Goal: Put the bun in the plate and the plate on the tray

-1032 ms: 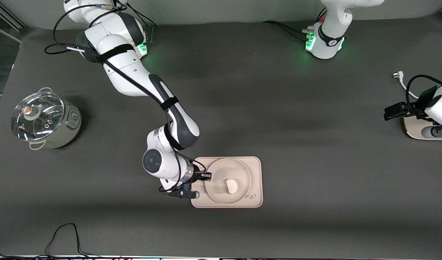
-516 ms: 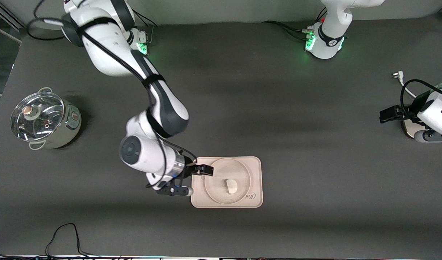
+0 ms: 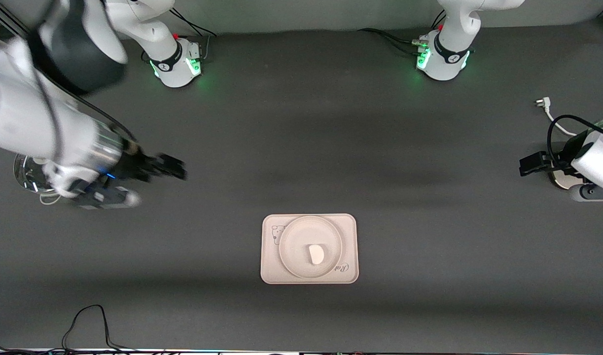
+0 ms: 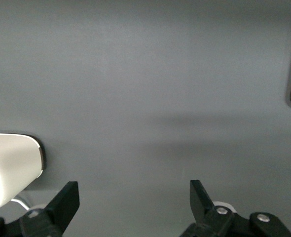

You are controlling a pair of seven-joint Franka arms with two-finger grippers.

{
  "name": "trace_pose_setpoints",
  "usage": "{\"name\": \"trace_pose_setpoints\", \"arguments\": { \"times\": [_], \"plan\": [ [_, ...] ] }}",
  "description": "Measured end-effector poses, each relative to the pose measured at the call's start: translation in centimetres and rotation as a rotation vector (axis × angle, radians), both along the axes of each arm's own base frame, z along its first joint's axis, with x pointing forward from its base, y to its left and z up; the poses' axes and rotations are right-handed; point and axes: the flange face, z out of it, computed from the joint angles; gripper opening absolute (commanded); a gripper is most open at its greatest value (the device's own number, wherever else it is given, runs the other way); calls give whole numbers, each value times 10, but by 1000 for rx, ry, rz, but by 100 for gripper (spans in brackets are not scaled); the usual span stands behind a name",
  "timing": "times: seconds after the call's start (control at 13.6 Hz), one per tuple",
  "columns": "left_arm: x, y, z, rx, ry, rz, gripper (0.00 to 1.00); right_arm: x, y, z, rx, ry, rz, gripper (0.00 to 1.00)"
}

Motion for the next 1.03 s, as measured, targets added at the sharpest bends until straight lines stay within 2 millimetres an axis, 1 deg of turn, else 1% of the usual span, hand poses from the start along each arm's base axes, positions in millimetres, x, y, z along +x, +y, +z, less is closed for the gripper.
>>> {"name": "trace_pose_setpoints", "arguments": {
  "times": [0.07,0.15,0.22,0.29,0.37,0.59,0.81,1.03],
  "plan": [
    [2,-1,-3,0,-3,-2,100,-11,-33,19,-38,-14,32,100],
    [6,-2,-5,0,-18,-3,100,-19,-64,30,-60,-23,55,100],
    [11,-3,-6,1,-44,-5,100,-25,-92,37,-70,-27,65,100],
    [15,-3,-9,1,-63,-6,100,-28,-114,39,-82,-29,66,100],
    [20,-4,-12,2,-77,-7,100,-30,-128,39,-97,-28,62,100],
    [29,-5,-24,4,-98,-9,100,-30,-146,37,-122,-24,38,100],
    [31,-1,-27,-16,-98,7,100,-28,-163,29,-128,-34,7,100],
    [31,4,-25,-27,-103,20,100,-28,-167,25,-128,-28,-1,100]
  ]
}}
